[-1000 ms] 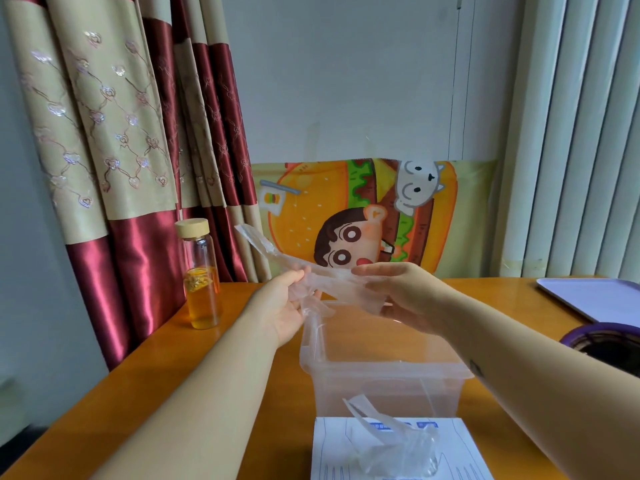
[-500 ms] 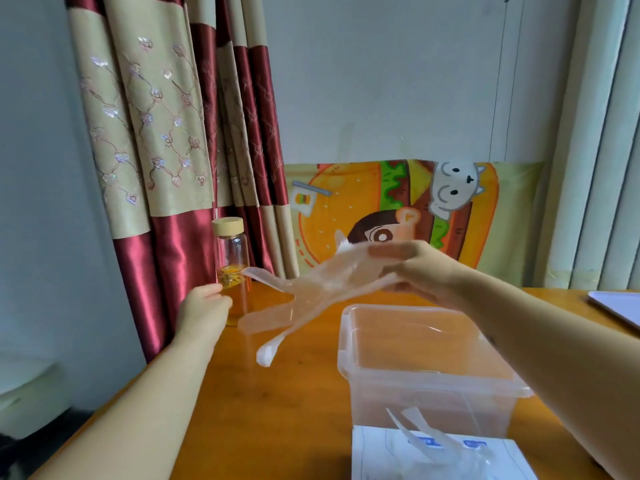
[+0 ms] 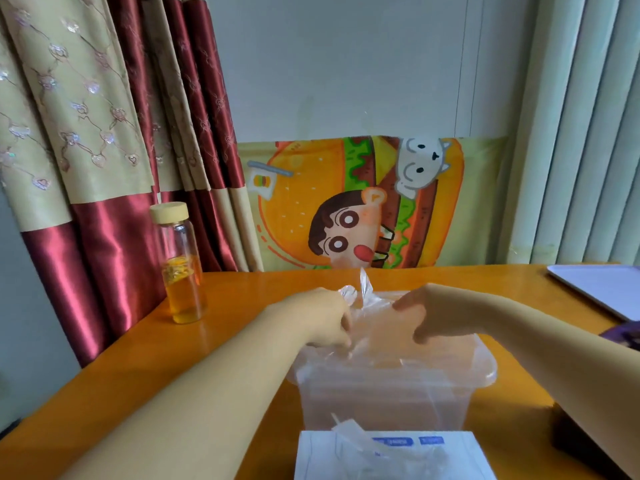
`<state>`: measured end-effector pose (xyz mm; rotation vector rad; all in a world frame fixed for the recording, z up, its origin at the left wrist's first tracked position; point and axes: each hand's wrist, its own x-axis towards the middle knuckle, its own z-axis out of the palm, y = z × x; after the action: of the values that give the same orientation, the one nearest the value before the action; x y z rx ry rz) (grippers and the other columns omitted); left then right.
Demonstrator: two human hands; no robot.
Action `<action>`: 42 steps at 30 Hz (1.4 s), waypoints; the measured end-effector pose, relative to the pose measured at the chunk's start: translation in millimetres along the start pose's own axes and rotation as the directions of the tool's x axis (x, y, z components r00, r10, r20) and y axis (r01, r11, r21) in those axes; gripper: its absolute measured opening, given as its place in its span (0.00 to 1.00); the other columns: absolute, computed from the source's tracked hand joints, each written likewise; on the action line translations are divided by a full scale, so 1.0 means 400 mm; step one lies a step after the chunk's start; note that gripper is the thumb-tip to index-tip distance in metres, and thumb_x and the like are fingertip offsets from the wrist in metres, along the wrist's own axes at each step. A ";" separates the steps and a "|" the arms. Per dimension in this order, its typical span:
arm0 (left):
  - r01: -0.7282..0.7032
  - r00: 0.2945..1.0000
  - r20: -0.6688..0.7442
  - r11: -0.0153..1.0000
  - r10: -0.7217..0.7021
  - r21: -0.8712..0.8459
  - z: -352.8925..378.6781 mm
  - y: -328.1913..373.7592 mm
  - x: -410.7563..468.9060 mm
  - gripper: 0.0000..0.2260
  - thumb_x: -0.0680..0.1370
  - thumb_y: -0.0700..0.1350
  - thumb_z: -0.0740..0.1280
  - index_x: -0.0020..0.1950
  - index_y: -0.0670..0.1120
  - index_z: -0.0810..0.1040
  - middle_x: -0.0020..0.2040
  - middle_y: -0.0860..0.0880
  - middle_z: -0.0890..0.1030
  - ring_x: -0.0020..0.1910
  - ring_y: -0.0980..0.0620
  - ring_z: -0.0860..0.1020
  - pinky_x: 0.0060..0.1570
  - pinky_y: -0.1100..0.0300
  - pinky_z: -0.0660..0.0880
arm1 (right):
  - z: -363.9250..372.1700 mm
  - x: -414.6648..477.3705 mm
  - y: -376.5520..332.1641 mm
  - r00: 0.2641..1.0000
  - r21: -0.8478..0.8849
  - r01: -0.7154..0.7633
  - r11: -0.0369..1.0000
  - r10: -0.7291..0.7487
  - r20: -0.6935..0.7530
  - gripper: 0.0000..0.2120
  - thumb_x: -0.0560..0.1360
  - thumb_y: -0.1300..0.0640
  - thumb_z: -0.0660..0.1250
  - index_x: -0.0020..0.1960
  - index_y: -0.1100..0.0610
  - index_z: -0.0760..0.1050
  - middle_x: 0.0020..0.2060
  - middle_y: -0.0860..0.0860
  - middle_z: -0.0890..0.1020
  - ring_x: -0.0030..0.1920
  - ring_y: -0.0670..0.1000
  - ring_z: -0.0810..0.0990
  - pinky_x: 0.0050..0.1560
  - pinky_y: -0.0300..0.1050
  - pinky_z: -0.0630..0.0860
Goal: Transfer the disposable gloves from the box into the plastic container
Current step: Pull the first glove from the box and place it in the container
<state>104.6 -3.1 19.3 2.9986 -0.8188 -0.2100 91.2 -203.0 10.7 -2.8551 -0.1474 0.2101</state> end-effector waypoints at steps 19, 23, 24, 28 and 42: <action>0.044 0.904 0.404 0.971 -0.138 0.235 0.134 0.055 0.152 0.16 0.81 0.39 0.58 0.68 0.41 0.73 0.61 0.44 0.75 0.49 0.46 0.70 0.52 0.56 0.68 | 0.078 0.053 -0.009 0.995 -0.752 -0.029 0.659 0.088 0.038 0.21 0.75 0.49 0.66 0.66 0.54 0.71 0.65 0.56 0.69 0.64 0.57 0.65 0.64 0.51 0.63; 0.043 0.962 0.262 0.991 -0.074 0.123 0.109 0.056 0.120 0.14 0.79 0.38 0.63 0.64 0.45 0.78 0.63 0.46 0.78 0.54 0.46 0.76 0.55 0.57 0.73 | 0.055 0.029 -0.018 0.987 -0.580 0.093 0.809 0.003 0.162 0.17 0.75 0.51 0.67 0.62 0.55 0.76 0.60 0.52 0.76 0.61 0.55 0.73 0.63 0.49 0.70; 0.024 0.980 0.194 0.997 -0.038 0.072 0.096 0.050 0.111 0.14 0.79 0.38 0.64 0.63 0.47 0.80 0.62 0.47 0.78 0.56 0.47 0.77 0.57 0.57 0.74 | 0.053 0.025 -0.019 0.978 -0.506 0.117 0.854 -0.010 0.209 0.15 0.76 0.53 0.65 0.61 0.57 0.77 0.59 0.52 0.78 0.59 0.54 0.75 0.62 0.48 0.72; -0.072 0.993 -0.096 0.993 0.063 -0.094 0.045 0.036 0.048 0.11 0.80 0.44 0.64 0.61 0.51 0.80 0.59 0.54 0.80 0.56 0.56 0.77 0.58 0.62 0.72 | 0.024 -0.032 -0.029 0.978 -0.261 0.146 0.954 -0.099 0.184 0.13 0.80 0.57 0.59 0.56 0.60 0.80 0.50 0.51 0.84 0.41 0.46 0.79 0.50 0.39 0.75; -0.150 0.983 0.027 0.885 0.180 -0.440 0.080 0.099 -0.271 0.29 0.60 0.72 0.66 0.58 0.63 0.75 0.54 0.65 0.77 0.55 0.65 0.75 0.58 0.64 0.73 | 0.131 -0.306 -0.057 0.936 -0.041 0.288 0.957 -0.273 0.220 0.36 0.66 0.38 0.72 0.70 0.48 0.67 0.64 0.41 0.74 0.62 0.45 0.73 0.61 0.36 0.67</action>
<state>-12.0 18.2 3.2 2.5003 -0.8894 -0.4282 -39.4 -182.4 -16.8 -2.8315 -0.6139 0.4582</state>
